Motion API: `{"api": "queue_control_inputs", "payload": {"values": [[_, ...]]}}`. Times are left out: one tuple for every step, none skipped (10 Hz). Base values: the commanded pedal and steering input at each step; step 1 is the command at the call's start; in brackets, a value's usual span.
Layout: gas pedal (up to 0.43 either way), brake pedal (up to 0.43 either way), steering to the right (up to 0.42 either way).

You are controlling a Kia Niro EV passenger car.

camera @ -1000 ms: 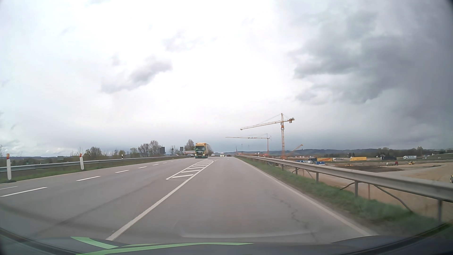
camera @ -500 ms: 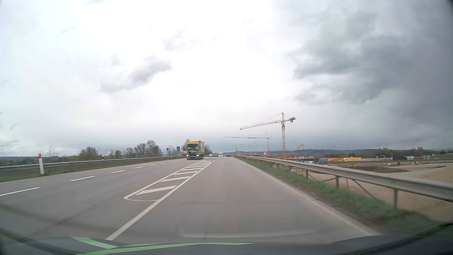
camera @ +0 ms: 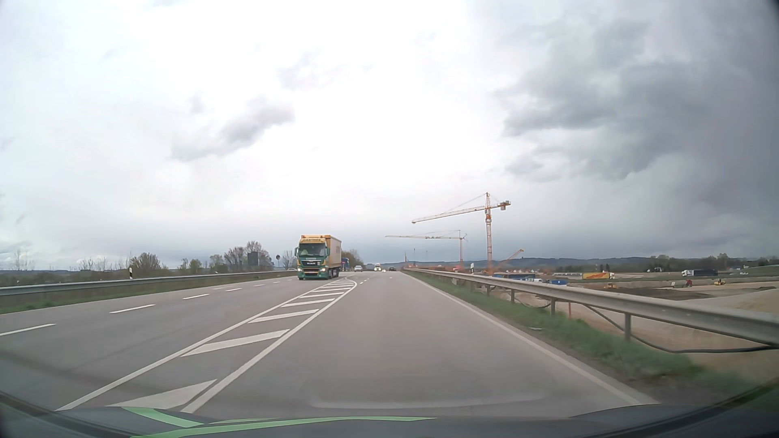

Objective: Follow the waypoints while adhering to traffic rules and regulations

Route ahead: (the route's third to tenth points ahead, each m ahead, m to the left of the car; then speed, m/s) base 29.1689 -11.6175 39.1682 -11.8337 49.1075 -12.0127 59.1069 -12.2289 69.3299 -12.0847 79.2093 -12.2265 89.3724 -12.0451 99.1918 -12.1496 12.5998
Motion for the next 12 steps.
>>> {"api": "queue_control_inputs", "payload": {"values": [[0.138, 0.0, 0.001], [0.138, 0.0, 0.001], [0.157, 0.0, 0.0], [0.157, 0.0, 0.0], [0.157, 0.0, 0.0], [0.157, 0.0, 0.0], [0.157, 0.0, 0.0], [0.157, 0.0, 0.0], [0.157, 0.0, 0.0], [0.157, 0.0, 0.0], [0.157, 0.0, 0.0], [0.157, 0.0, 0.0]]}}
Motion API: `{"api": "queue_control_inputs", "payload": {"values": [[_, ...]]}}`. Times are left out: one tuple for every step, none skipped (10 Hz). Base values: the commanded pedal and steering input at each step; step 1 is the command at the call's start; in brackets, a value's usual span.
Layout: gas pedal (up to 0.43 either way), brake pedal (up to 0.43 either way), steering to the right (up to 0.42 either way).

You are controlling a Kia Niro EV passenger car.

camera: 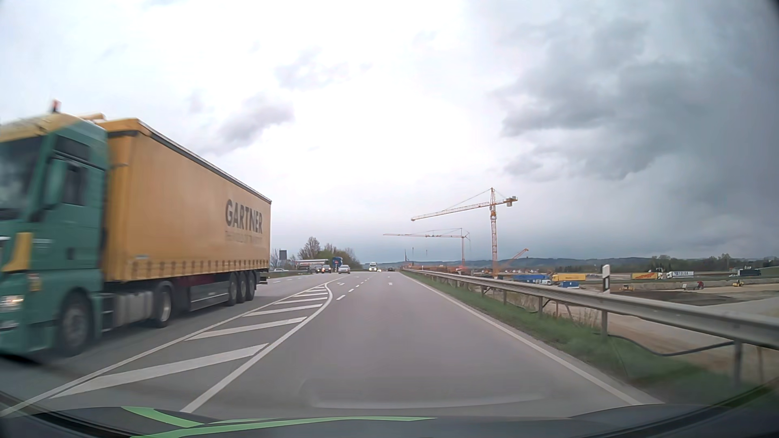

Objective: Follow the waypoints while adhering to traffic rules and regulations

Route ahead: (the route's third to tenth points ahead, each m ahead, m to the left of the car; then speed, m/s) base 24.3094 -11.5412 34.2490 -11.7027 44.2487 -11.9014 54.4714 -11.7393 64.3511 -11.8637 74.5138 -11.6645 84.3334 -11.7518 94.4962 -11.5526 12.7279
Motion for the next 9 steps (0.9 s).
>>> {"api": "queue_control_inputs", "payload": {"values": [[0.157, 0.0, 0.0], [0.157, 0.0, 0.0], [0.157, 0.0, 0.0], [0.157, 0.0, 0.0], [0.157, 0.0, -0.001], [0.157, 0.0, -0.001], [0.157, 0.0, -0.001], [0.157, 0.0, -0.001], [0.157, 0.0, -0.001]]}}
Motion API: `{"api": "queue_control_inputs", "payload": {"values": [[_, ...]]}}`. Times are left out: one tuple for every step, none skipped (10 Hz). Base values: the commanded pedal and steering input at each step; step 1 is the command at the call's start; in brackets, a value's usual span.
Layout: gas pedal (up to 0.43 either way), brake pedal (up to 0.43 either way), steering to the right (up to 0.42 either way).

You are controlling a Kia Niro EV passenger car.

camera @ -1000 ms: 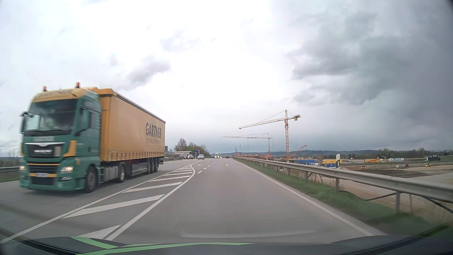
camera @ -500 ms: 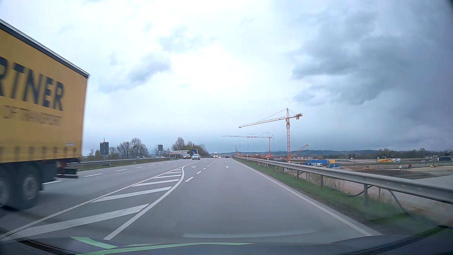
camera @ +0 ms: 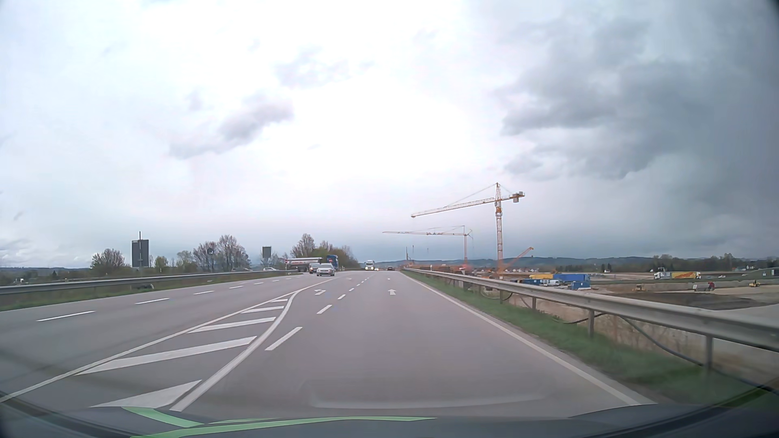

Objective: Follow the waypoints while adhering to traffic rules and regulations

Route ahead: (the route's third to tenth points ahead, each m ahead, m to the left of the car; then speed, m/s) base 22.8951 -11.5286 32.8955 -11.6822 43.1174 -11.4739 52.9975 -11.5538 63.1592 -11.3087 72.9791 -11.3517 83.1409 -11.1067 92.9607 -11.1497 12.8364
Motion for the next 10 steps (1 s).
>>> {"api": "queue_control_inputs", "payload": {"values": [[0.157, 0.0, -0.001], [0.157, 0.0, -0.001], [0.157, 0.0, -0.001], [0.157, 0.0, -0.001], [0.157, 0.0, -0.001], [0.157, 0.0, -0.001], [0.157, 0.0, -0.001], [0.157, 0.0, -0.001], [0.157, 0.0, -0.001], [0.157, 0.0, -0.001]]}}
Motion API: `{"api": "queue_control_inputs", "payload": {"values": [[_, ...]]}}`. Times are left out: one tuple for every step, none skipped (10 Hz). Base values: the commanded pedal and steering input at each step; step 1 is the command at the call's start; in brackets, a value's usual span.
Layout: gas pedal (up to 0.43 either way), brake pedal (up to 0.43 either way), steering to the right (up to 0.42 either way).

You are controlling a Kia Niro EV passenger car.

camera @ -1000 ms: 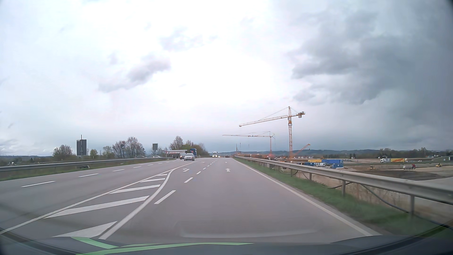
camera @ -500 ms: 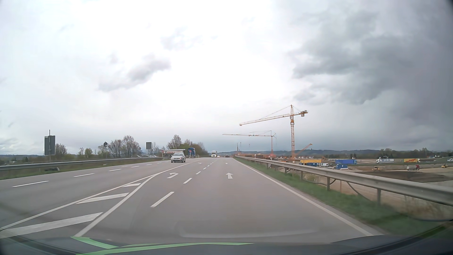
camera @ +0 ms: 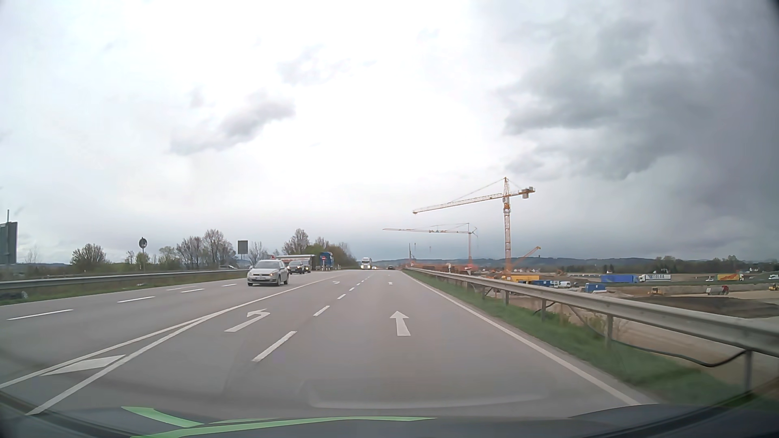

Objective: Follow the waypoints while adhering to traffic rules and regulations

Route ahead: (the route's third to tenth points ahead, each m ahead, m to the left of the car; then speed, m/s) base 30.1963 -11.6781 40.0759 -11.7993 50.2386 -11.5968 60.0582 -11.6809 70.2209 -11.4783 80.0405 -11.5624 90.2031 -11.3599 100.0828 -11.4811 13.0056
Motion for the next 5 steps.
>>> {"api": "queue_control_inputs", "payload": {"values": [[0.157, 0.0, -0.001], [0.157, 0.0, -0.001], [0.157, 0.0, -0.001], [0.157, 0.0, -0.001], [0.157, 0.0, -0.001]]}}
